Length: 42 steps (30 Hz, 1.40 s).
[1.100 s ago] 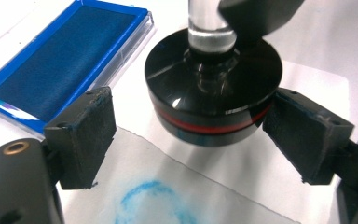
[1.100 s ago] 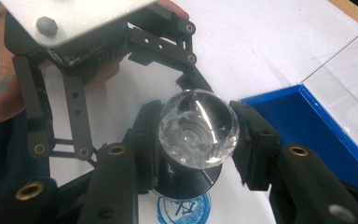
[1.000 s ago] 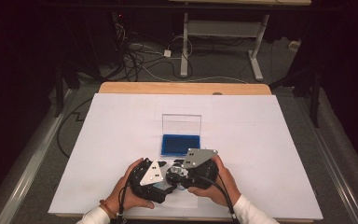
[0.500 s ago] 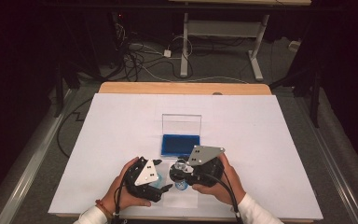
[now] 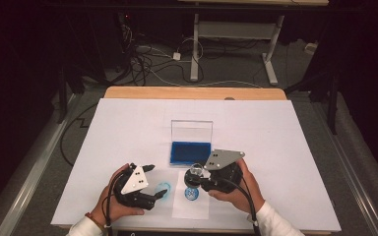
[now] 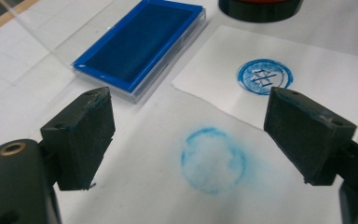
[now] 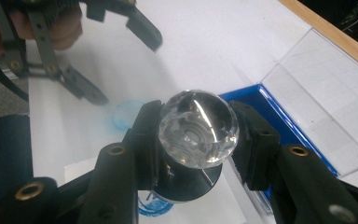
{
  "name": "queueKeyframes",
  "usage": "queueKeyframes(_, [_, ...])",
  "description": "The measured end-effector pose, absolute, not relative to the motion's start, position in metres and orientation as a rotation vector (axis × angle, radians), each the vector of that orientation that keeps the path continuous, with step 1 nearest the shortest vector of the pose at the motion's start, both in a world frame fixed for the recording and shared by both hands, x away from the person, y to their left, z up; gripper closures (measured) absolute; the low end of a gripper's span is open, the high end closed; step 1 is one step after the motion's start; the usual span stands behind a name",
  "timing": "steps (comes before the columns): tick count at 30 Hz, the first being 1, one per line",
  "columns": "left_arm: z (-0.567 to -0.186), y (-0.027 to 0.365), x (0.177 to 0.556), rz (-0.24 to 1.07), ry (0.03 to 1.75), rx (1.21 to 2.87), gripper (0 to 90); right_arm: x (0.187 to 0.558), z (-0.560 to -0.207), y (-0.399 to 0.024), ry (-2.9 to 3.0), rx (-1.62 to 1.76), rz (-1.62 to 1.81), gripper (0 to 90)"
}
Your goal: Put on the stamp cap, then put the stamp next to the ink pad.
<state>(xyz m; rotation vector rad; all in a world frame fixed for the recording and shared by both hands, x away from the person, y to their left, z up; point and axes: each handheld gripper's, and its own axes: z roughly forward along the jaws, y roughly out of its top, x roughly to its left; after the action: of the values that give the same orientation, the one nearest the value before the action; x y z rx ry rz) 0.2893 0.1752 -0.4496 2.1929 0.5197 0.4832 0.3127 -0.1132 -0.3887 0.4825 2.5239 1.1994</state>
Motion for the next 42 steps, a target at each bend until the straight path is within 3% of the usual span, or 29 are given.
queueKeyframes(26, [-0.452,0.233,0.277,0.539,0.653,2.145,15.2,0.321,-0.385,-0.130,2.505,0.538,1.189,57.0])
queueKeyframes(42, [-0.458,0.232,0.277,0.537,0.651,2.178,15.2,0.326,-0.377,-0.141,2.466,0.577,1.181,57.0])
